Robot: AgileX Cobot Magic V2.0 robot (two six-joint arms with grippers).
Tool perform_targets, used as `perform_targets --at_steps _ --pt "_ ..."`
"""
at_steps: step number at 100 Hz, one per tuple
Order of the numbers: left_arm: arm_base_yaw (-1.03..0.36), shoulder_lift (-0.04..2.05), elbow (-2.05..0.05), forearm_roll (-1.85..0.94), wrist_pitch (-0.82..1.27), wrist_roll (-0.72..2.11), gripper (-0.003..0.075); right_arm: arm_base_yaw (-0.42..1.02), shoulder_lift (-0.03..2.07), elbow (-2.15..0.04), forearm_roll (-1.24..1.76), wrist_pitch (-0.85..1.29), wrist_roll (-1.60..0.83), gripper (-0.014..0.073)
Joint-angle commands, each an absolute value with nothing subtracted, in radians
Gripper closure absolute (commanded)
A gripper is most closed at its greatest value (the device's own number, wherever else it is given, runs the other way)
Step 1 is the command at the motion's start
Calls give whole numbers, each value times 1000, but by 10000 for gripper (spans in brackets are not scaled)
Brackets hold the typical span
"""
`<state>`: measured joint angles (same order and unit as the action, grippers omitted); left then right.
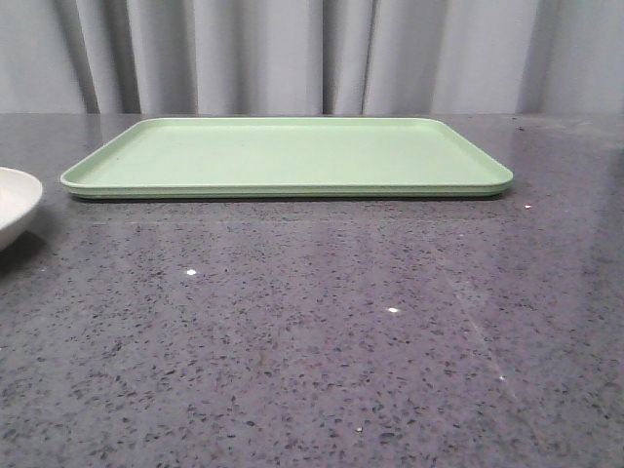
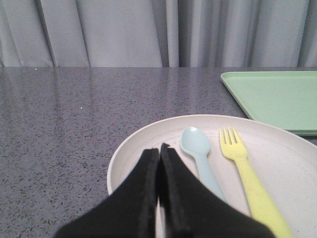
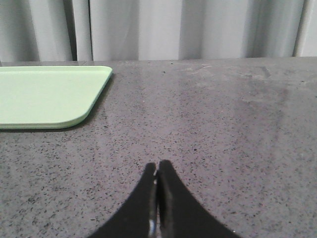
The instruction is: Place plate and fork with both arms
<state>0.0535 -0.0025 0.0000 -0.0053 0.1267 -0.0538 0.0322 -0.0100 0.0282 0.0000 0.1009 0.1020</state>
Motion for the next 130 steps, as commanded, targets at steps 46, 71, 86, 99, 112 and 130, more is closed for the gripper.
perform_targets --at_steps 46,71,86,99,112,130 --pt "55 -34 12 -15 44 -58 741 28 -34 21 -12 24 96 642" --pt "55 -34 12 -15 40 -58 741 28 -34 21 -12 -55 96 642" --pt "55 -34 7 -17 27 -58 741 28 -34 16 -12 -69 96 642" --pt "51 -30 -36 -22 26 -58 741 28 -23 -33 -12 -37 96 642" --pt "51 10 -146 -22 98 -58 741 28 28 -123 -12 71 96 643" --pt "51 141 -319 -22 219 -58 741 28 154 -282 -12 206 96 652"
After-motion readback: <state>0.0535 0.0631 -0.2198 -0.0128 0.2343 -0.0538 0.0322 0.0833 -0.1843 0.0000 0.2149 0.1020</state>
